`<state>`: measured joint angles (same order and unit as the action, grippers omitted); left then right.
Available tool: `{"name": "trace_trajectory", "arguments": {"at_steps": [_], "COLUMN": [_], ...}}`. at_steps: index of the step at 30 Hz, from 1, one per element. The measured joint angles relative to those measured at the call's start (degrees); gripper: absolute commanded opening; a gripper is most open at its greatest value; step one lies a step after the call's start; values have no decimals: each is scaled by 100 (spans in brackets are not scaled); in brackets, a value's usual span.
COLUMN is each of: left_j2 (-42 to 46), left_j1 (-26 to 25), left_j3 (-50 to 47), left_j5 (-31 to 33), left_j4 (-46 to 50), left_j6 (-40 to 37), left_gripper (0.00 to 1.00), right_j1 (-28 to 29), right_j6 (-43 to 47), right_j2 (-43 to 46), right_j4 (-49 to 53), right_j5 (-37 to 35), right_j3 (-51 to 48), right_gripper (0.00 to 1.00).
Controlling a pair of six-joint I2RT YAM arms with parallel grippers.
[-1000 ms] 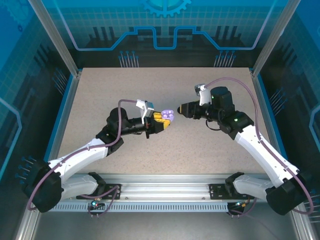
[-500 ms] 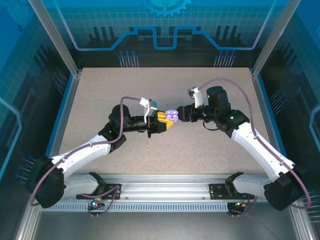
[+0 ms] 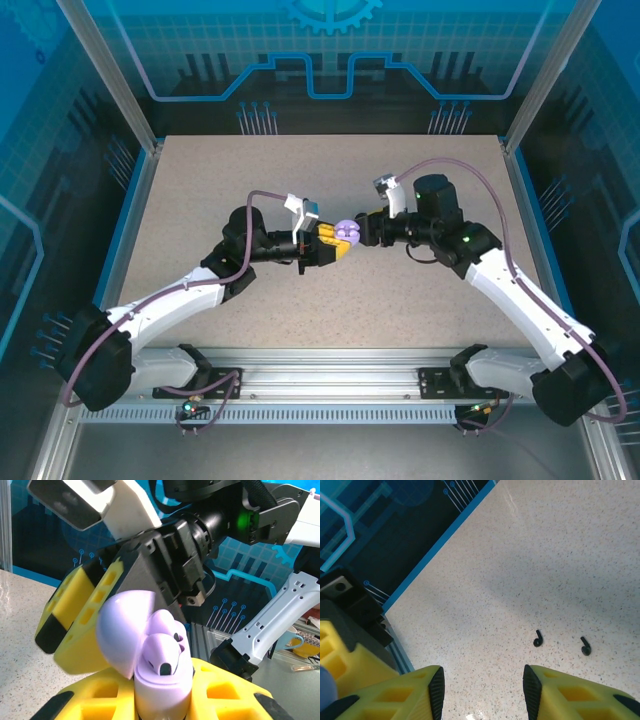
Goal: Insert the wireless bluetooth earbuds into the charging case
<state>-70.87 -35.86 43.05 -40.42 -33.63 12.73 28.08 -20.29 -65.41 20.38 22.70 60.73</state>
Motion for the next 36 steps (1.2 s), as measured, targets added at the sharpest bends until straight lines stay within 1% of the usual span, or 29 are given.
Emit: {"name": "trace_trajectory", "arguments": {"at_steps": [6,14,19,23,29,36], "left_j2": [-46,-76,-83,-120,-170,-431], "left_j1": [-33,-33,-31,26,490,1176], "left_j3": [35,63,63,66,66,120], "left_j5": [-63,-52,190,313,461,575], "left_j4": [-4,55,240,424,669,1034], "left_j6": [4,42,48,87,286,387], "left_gripper": [8,8,8,8,9,9], "right_j1": [-4,-4,7,0,-76,-162], "right_j6": [50,90,87,83,63,66], "right_j2": [219,232,232,238,378,546], "right_j4": [-107,-109,70,354,688,876], "right_j5": [-192,-319,-754,-1296,-1917,-2127], "right_j3": [-22,-44,-44,-44,-44,-42], "right_gripper": [48,48,48,48,49,49]}}
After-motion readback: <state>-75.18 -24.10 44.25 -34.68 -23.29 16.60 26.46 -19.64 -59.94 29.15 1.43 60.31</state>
